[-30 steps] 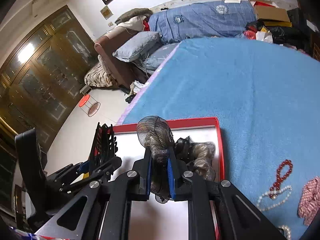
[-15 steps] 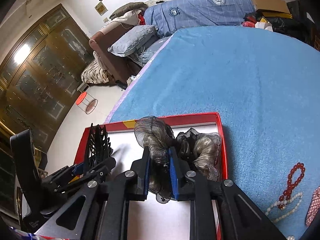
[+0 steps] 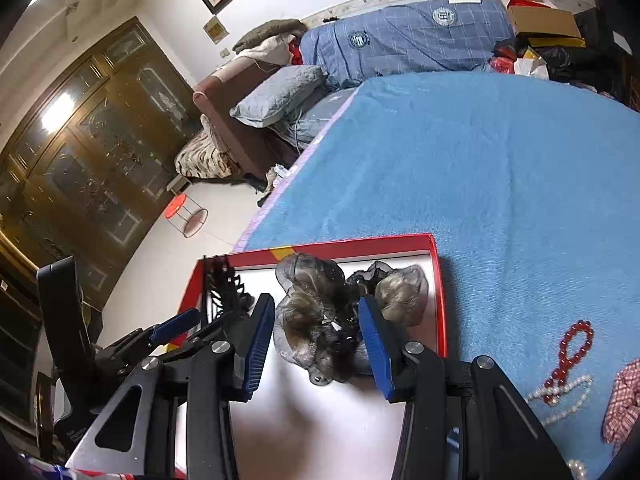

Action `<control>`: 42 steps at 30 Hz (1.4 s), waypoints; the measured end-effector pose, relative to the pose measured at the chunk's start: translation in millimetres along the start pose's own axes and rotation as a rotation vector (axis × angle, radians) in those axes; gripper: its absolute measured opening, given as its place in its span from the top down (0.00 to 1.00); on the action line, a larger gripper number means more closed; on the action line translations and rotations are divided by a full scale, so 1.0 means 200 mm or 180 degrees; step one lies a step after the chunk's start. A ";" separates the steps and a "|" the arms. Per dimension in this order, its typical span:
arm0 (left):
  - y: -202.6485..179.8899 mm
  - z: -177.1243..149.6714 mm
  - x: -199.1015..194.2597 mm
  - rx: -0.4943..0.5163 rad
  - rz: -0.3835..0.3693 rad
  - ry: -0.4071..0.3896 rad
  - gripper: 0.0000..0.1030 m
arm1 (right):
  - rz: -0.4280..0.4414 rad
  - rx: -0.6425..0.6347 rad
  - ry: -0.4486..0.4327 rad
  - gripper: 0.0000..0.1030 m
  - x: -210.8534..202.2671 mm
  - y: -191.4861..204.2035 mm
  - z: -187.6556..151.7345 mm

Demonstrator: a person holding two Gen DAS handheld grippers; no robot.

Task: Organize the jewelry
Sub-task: 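Open the left tool over the tray while the right tool releases the grey scrunchie there, then grasp the red polka-dot scrunchie with the right tool and lift it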

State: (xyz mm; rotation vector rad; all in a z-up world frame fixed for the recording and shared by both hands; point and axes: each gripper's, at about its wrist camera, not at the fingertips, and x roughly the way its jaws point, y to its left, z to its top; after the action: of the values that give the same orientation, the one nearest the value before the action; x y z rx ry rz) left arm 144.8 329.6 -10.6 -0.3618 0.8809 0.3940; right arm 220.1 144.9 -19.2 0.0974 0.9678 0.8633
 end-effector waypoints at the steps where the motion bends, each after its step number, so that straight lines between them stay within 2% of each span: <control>1: -0.01 -0.01 -0.03 0.0001 -0.0008 -0.0025 0.38 | 0.0012 -0.0011 -0.0025 0.53 -0.03 0.00 -0.01; 5: -0.06 -0.08 -0.19 0.0068 -0.0088 -0.0190 0.38 | 0.0055 -0.0046 -0.0083 0.53 -0.13 0.01 -0.04; 9: -0.16 -0.18 -0.32 0.0195 -0.0178 -0.0325 0.38 | 0.0123 -0.0031 -0.0174 0.53 -0.29 -0.02 -0.15; 15: -0.36 -0.43 -0.46 0.0447 -0.0356 -0.0448 0.38 | 0.0110 -0.0095 -0.0363 0.54 -0.57 -0.11 -0.38; 20: -0.55 -0.68 -0.53 0.0701 -0.0481 -0.0517 0.38 | -0.0052 -0.0099 -0.0507 0.54 -0.77 -0.25 -0.57; 26: -0.72 -0.94 -0.49 0.0901 -0.0694 -0.0341 0.38 | -0.0321 -0.0063 -0.0720 0.54 -0.94 -0.42 -0.74; 29: -0.79 -1.04 -0.44 0.0984 -0.0768 -0.0168 0.38 | -0.0435 0.0041 -0.0782 0.54 -0.98 -0.55 -0.79; 34: -0.86 -1.11 -0.39 0.1026 -0.0844 0.0036 0.38 | -0.0491 0.0335 -0.0819 0.54 -0.98 -0.75 -0.82; 35: -0.87 -1.11 -0.38 0.1019 -0.0862 0.0068 0.38 | -0.0434 0.0427 -0.0802 0.54 -0.98 -0.79 -0.82; 37: -0.88 -1.11 -0.37 0.0996 -0.0885 0.0118 0.38 | -0.0313 0.0534 -0.0732 0.45 -0.97 -0.84 -0.80; 38: -0.89 -1.11 -0.36 0.0982 -0.0914 0.0153 0.38 | -0.0333 0.0550 -0.0691 0.36 -0.96 -0.85 -0.81; 42: -0.93 -1.10 -0.35 0.0993 -0.0966 0.0206 0.36 | -0.0323 0.0616 -0.0525 0.27 -0.91 -0.88 -0.84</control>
State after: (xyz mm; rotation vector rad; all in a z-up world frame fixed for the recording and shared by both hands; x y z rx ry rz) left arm 46.4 54.4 -57.2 -0.2151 0.9179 -0.0371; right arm 149.2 -146.0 -69.8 0.2787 0.8915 0.6565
